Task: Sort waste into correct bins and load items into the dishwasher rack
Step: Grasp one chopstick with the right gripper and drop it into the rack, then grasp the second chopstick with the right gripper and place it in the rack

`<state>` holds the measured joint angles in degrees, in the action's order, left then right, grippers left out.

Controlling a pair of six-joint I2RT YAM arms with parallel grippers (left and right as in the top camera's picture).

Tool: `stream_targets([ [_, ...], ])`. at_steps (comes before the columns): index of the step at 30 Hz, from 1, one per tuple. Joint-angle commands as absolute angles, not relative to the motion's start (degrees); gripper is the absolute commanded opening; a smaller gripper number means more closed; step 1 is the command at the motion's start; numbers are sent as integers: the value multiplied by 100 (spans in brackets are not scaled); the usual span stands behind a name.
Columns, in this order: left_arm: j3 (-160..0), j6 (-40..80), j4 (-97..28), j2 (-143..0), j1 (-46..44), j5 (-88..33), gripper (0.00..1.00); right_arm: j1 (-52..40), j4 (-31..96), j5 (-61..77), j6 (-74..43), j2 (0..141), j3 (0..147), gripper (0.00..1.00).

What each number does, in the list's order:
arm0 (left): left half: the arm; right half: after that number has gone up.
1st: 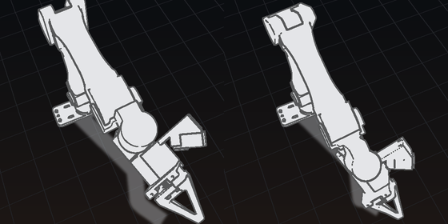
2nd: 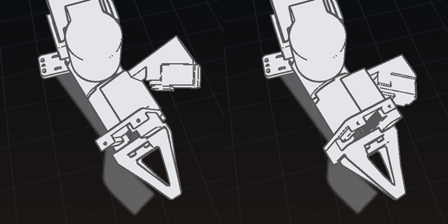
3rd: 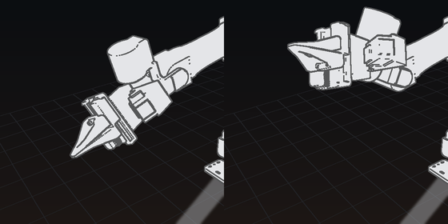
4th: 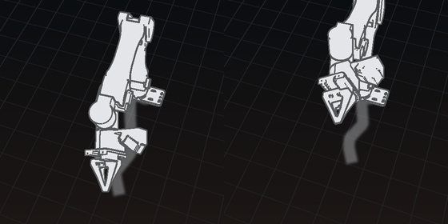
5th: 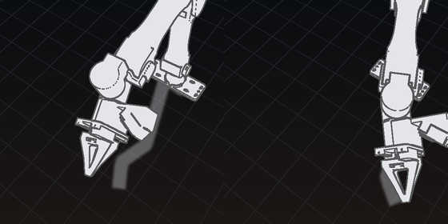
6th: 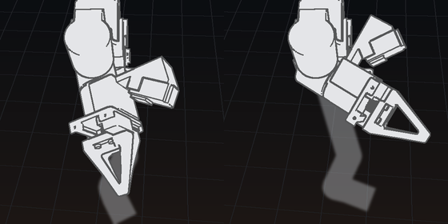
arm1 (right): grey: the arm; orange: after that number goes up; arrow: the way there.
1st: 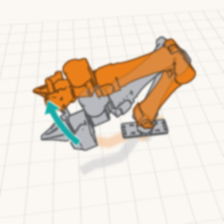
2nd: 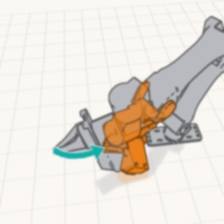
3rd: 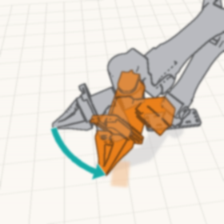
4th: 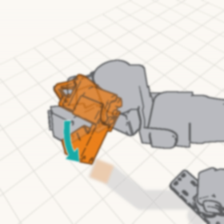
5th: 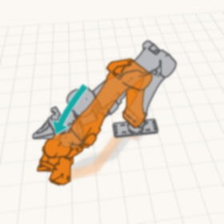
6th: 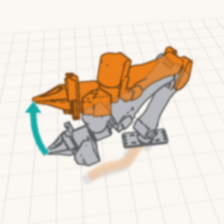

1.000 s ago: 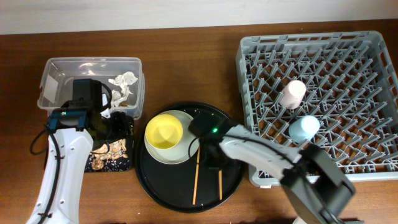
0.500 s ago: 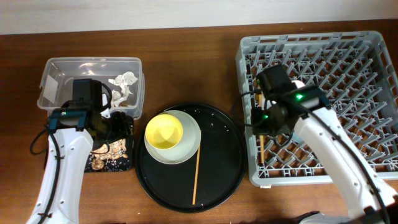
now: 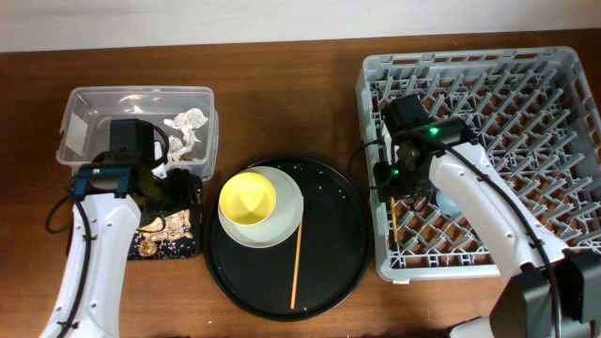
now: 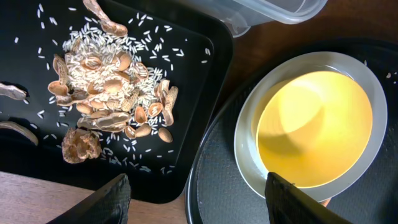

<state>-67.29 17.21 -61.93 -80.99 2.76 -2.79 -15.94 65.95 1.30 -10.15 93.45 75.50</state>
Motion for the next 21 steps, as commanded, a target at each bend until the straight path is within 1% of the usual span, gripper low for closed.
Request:
stream_targets([
  [1,-6753,1776,-6202,-8023,290,-322,68,-1579,6785,141,-1144,9096,8018,52],
  [5,-6753,1776,-6200,-8023,290,-320,69,-1717,6816,939,-1142,8943,8259,52],
  [7,-6753,1776,-6200,-8023,290,-320,69,-1935,6814,1009,-1179,8943,8250,52],
  [12,-6753,1776,-6200,-8023,290,-322,69,-2711,6512,967,-1822,9118,7920,56],
  [15,-6753,1776,-6202,-8023,290,-322,69,-3286,6095,967,-2263,9369,7555,56],
  [17,-6753,1776,-6202,-8023,290,-322,72,-3599,5793,965,-2606,9548,7356,56],
  [21,-6753,1776,-6200,-8023,290,-322,72,-4158,5448,827,-3267,10038,7144,56],
])
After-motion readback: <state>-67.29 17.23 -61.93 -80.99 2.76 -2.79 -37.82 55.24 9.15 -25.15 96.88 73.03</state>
